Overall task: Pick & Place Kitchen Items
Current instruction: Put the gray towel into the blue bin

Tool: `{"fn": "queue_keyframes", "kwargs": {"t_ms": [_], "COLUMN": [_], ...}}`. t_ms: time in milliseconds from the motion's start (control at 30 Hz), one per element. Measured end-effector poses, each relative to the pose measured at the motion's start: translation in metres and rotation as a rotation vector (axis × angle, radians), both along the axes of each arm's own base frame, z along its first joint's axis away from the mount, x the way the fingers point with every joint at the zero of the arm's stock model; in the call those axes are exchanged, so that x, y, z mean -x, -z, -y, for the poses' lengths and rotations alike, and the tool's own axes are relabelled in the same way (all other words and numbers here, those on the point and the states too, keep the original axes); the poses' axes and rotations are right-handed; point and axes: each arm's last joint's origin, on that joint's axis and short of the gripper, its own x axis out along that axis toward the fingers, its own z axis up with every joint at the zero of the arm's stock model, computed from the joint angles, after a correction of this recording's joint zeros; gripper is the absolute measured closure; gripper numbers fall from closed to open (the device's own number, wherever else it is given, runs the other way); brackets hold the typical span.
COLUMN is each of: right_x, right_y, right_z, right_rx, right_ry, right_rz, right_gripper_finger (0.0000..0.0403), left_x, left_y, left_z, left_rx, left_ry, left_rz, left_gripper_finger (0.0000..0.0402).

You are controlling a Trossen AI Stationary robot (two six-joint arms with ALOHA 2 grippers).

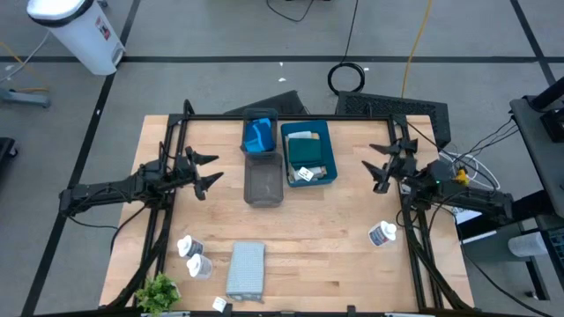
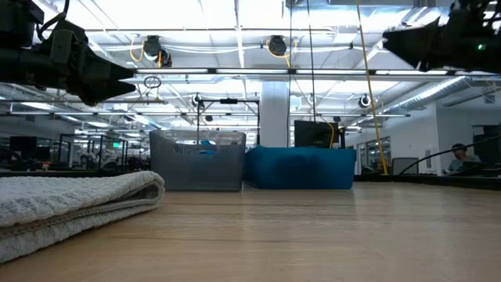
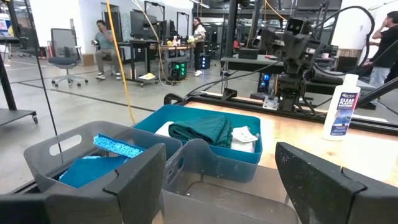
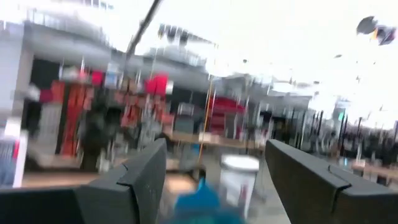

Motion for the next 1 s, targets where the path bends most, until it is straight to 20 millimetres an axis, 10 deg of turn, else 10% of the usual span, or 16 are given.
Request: {"fn": "queue_keyframes", "kwargs": {"t_ms": [1000], "right_x": [-0.003], "right_y": [0.010], "right_z": [0.002], "right_rx": [-0.013], "right_ry": [0.061], "right_rz": [-0.101], "right_gripper_finger": [0.0156], "left_x": [0.000], "left_y": [0.000], "left_z": [0.000], "left_rx": [0.000], "left_ry": [0.000], "left_rz": [0.000], "left_gripper_finger": [0.0094]}}
